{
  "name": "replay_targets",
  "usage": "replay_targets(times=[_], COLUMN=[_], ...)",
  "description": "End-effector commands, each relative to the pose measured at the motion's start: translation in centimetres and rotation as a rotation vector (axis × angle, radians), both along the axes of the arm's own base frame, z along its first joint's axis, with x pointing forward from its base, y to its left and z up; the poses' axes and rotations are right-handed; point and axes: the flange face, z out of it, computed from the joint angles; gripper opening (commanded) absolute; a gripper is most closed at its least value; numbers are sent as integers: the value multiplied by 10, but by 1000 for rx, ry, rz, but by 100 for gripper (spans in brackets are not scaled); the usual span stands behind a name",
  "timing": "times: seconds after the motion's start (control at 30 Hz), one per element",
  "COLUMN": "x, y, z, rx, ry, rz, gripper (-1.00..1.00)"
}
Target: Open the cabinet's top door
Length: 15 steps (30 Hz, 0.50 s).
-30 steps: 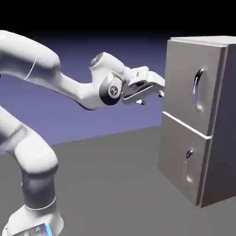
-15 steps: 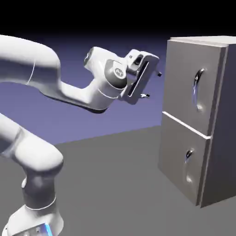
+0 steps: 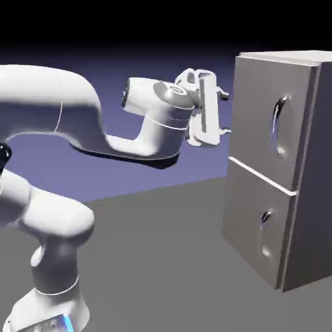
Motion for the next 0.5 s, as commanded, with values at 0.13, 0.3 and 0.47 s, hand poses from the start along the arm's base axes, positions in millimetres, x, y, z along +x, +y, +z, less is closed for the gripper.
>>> replay_targets(times=[0.13, 0.3, 0.47], x=[9, 20, 34], y=[-18, -36, -55], z=[-8, -21, -37], rx=[-215, -430, -647], ry=[-68, -132, -192], rz=[43, 77, 103], gripper=[100, 100, 100])
